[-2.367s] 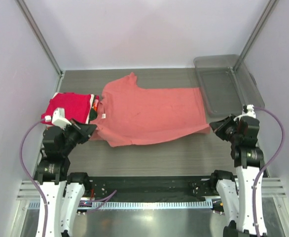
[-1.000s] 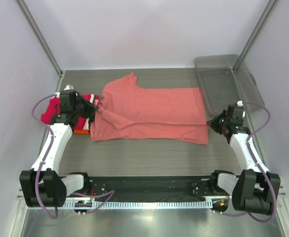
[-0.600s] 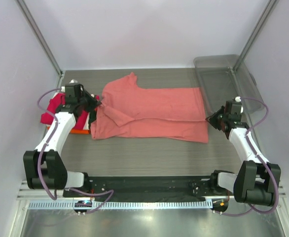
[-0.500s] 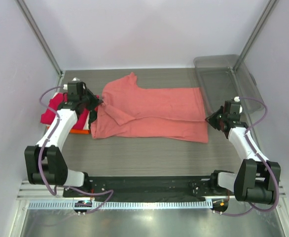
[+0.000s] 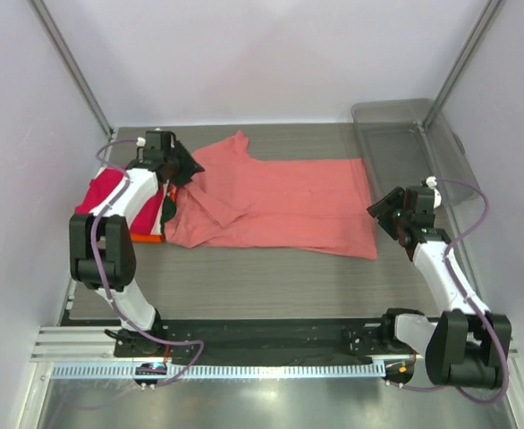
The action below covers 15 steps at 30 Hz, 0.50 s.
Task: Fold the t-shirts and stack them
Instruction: Fold the tshirt
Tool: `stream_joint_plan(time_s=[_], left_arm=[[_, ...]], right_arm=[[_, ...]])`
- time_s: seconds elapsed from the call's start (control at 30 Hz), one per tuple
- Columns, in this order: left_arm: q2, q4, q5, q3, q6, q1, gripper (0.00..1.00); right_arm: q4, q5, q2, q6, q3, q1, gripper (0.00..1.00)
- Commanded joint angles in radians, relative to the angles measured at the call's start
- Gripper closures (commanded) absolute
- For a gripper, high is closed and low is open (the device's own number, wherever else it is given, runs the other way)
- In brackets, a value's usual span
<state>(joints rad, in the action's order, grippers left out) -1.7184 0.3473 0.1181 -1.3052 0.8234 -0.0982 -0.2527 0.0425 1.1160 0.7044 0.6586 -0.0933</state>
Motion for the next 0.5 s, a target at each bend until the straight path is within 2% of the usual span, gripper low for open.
stream_joint_plan(time_s=[0.0, 0.03, 0.07, 0.17, 0.27, 0.47], left_arm=[[0.025, -0.037, -0.004, -0.043, -0.029, -0.012, 0.44], [0.040, -0.037, -0.020, -0.034, -0.041, -0.020, 0.39], [0.081, -0.033, -0.043, -0.026, -0.053, -0.040, 0.24], [0.179, 0.034, -0.156, 0.000, -0.090, -0.101, 0.10], [0.265, 0.082, -0.231, 0.073, -0.093, -0.165, 0.09], [0.552, 0.111, -0.313, 0.315, -0.023, -0.187, 0.09]], right_arm=[[0.018, -0.036, -0.117, 0.038, -0.063, 0.006, 0.38], [0.006, -0.038, -0.157, 0.043, -0.079, 0.006, 0.39], [0.000, -0.038, -0.179, 0.061, -0.095, 0.006, 0.39], [-0.006, -0.038, -0.216, 0.098, -0.158, 0.017, 0.42], [-0.003, -0.081, -0.217, 0.128, -0.209, 0.033, 0.44], [0.018, -0.156, -0.216, 0.187, -0.278, 0.040, 0.46]])
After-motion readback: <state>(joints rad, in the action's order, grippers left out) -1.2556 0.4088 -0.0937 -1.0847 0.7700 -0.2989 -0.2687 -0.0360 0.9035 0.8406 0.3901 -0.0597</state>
